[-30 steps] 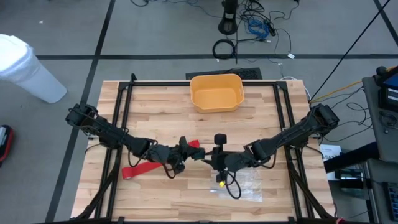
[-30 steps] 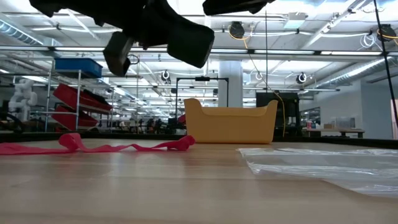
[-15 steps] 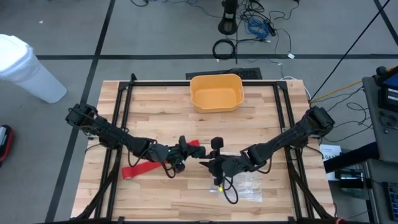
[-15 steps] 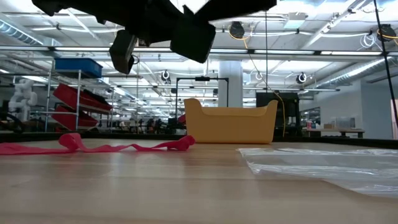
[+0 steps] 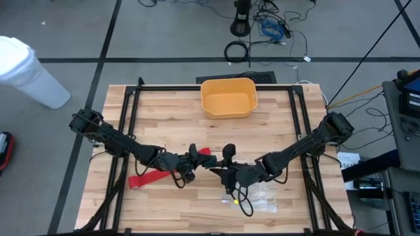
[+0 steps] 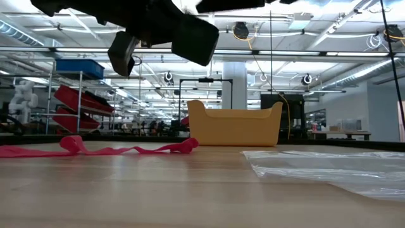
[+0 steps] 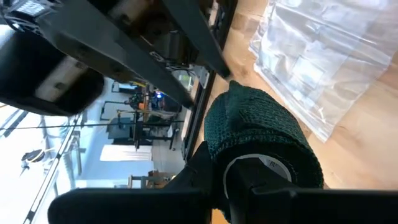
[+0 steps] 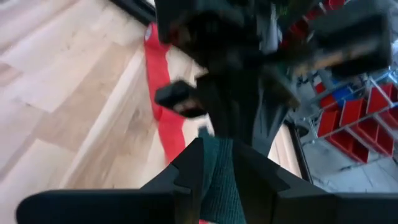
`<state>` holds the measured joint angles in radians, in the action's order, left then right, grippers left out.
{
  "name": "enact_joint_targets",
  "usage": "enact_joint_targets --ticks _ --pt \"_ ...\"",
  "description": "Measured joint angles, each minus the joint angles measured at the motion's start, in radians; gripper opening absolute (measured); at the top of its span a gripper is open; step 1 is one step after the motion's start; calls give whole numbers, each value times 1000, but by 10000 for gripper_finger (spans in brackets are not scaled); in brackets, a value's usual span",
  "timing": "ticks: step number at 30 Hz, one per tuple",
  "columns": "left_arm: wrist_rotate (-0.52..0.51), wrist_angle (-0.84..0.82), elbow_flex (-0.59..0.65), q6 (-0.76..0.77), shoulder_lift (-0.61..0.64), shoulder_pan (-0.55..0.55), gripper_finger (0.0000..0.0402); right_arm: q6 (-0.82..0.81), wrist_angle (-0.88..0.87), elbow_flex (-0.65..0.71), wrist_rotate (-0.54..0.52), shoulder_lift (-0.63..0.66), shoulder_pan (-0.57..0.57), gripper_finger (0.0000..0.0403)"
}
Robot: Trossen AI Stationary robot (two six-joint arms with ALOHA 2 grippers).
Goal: Roll bandage
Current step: Roll the green bandage
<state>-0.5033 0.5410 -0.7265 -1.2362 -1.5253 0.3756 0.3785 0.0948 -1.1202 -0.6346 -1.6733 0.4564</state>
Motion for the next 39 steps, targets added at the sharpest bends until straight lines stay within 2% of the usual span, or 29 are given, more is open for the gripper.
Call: enact_joint_targets --ticks 9,14,25,35,39 --pt "1 -2 0 1 0 0 15 -41 -8 0 16 0 -32 73" --pt "0 -1 0 7 0 0 15 -83 -16 0 108 -2 -46 73" --pt "0 2 0 51 0 -2 15 -107 -48 0 113 -10 -51 71" --pt "-1 -1 1 51 -1 -2 16 -124 -67 -1 141 -10 -53 12" --pt "-1 -1 1 52 -1 -2 16 -124 -74 -1 148 -10 -53 2"
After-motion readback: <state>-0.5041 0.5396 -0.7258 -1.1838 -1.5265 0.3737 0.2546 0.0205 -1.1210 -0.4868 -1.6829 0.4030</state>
